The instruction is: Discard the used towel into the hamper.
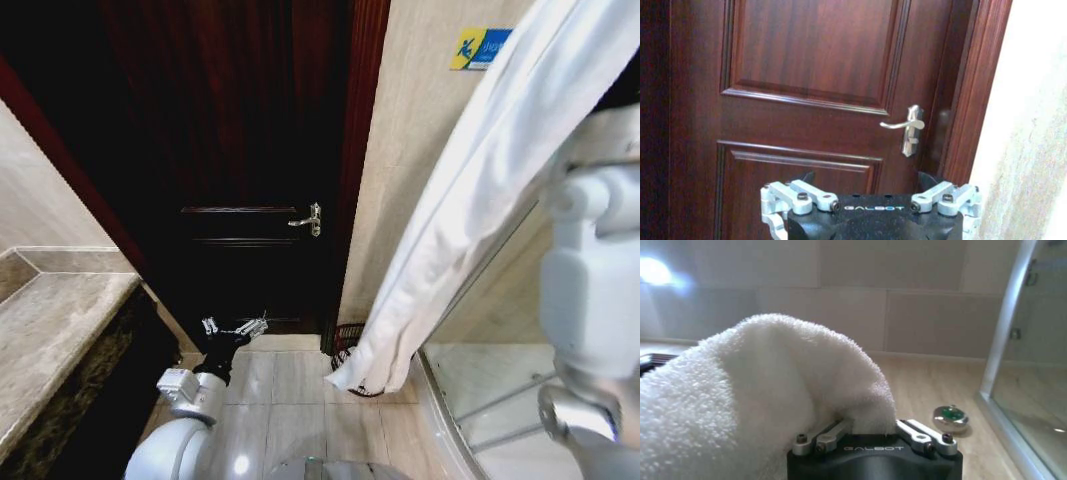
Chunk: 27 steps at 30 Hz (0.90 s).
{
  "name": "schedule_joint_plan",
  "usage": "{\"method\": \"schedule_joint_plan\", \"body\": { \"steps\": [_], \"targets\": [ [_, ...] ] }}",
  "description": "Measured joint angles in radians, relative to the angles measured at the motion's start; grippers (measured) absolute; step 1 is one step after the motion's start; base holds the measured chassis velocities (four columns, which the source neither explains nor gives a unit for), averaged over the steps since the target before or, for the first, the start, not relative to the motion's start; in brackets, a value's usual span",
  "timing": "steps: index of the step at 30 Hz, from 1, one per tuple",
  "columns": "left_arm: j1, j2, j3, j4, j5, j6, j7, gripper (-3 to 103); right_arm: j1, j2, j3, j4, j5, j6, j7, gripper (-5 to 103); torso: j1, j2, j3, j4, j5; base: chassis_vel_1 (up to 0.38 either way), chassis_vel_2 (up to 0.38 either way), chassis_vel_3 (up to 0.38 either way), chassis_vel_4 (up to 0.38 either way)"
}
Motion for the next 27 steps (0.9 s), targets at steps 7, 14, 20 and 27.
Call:
{"method": "schedule_joint_plan", "body": {
  "steps": [7, 14, 20, 27],
  "targets": [
    [0.000, 0.000, 0.000, 0.000, 0.000, 0.000, 0.000, 100, 0.073, 0.063, -0.003, -0.085, -0.032, 0.000, 0.000, 7, 0.000, 0.000, 0.000, -0.0001, 0.0003, 0.000, 0.000, 0.000, 0.000],
    [0.000, 0.000, 0.000, 0.000, 0.000, 0.000, 0.000, 100, 0.221, 0.177, -0.010, -0.211, -0.069, -0.010, 0.019, 7, 0.000, 0.000, 0.000, -0.0001, -0.0002, 0.000, 0.000, 0.000, 0.000],
    [0.000, 0.000, 0.000, 0.000, 0.000, 0.000, 0.000, 100, 0.303, 0.289, -0.025, -0.288, -0.110, -0.010, 0.028, 7, 0.000, 0.000, 0.000, 0.0003, -0.0004, 0.000, 0.000, 0.000, 0.000],
    [0.000, 0.000, 0.000, 0.000, 0.000, 0.000, 0.000, 100, 0.407, 0.405, -0.032, -0.398, -0.177, 0.021, 0.029, 7, 0.000, 0.000, 0.000, 0.0004, -0.0006, 0.000, 0.000, 0.000, 0.000]
  ]
}}
